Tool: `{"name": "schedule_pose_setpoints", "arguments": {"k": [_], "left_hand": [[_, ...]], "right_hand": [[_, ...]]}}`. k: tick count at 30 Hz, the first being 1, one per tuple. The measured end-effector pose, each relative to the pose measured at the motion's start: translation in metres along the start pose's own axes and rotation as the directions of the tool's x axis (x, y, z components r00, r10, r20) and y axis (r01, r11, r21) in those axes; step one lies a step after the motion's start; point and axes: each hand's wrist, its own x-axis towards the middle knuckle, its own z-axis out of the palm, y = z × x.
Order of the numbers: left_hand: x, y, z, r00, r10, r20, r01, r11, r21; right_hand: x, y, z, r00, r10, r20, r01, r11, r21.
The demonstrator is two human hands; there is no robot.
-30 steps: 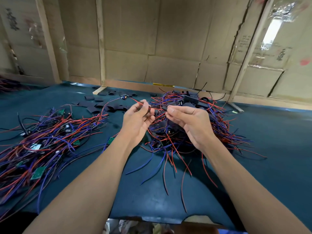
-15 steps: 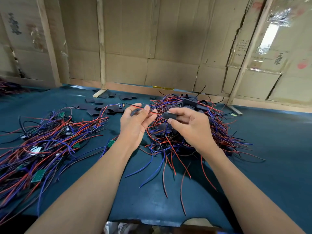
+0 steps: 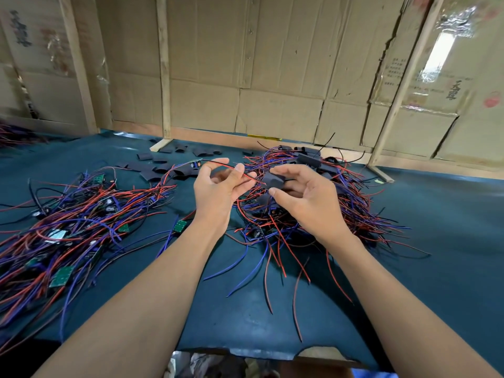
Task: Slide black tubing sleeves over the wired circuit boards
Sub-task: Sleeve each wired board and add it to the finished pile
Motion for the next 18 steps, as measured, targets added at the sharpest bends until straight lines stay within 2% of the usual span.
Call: {"name": "schedule_pose_setpoints", "arguments": {"k": [9,14,18], "left_hand": [[-0.0010,0.0012,0.0022,1.000,-0.009,-0.020,0.008,0.996,-0.085],[0.0019,0.0023,0.0008,0.997,-0.031,-0.073,0.018,0.985,-0.171],[0.0017,0.0013,0.0003,0.999,-0.034,-0.041,0.028,0.990,-0.137]], "right_hand": [[-0.0001,-0.0030,-0.0002,1.000,-0.019,-0.017,0.020,0.998,0.052],[0.0003,-0.0032,-0.0008,0.999,-0.010,-0.042,0.013,0.998,0.068],[0.0002,-0.0038,-0.0008,0.999,-0.018,-0.049,0.021,0.998,0.055]]}}
